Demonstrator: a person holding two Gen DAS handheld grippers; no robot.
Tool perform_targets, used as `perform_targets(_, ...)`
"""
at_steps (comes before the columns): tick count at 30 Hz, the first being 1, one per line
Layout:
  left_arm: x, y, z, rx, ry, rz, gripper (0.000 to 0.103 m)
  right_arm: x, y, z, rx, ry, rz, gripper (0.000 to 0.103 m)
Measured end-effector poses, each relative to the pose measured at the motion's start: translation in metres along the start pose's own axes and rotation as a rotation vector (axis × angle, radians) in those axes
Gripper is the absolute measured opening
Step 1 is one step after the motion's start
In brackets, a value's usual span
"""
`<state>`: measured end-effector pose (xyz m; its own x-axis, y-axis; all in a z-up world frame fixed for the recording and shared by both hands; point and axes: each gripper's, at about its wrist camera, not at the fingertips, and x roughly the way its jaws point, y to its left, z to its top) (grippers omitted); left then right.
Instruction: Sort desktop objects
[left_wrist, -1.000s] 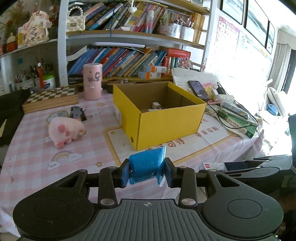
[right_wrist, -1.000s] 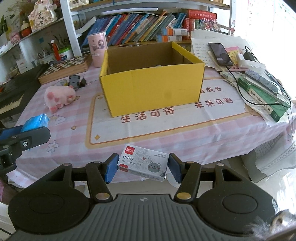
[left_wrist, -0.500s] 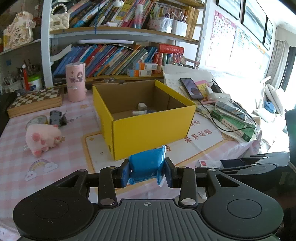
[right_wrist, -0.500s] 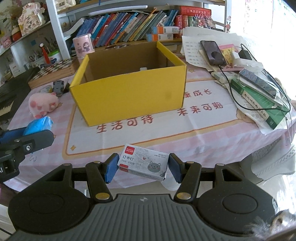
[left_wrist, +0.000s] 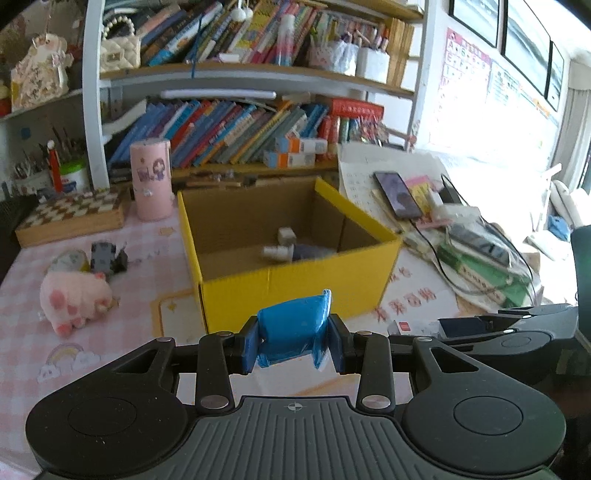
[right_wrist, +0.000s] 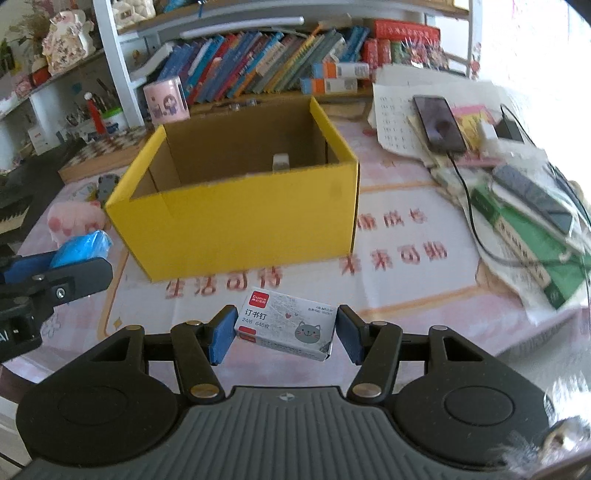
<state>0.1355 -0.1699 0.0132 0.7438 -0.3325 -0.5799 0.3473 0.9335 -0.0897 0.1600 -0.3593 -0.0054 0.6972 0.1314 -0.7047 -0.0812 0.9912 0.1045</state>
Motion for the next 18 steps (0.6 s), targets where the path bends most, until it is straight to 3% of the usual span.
perform_targets(9, 0.018, -0.002, 0.042, -0.001, -0.087, 0.055, 0.036, 0.005, -0.013, 0.046, -0.097, -0.099, 0.059, 0.056)
perform_targets(18, 0.056, -0.002, 0.072, 0.012, -0.095, 0.112, 0.036, 0.018, -0.022, 0.096, -0.186, -0.182, 0.098, 0.056)
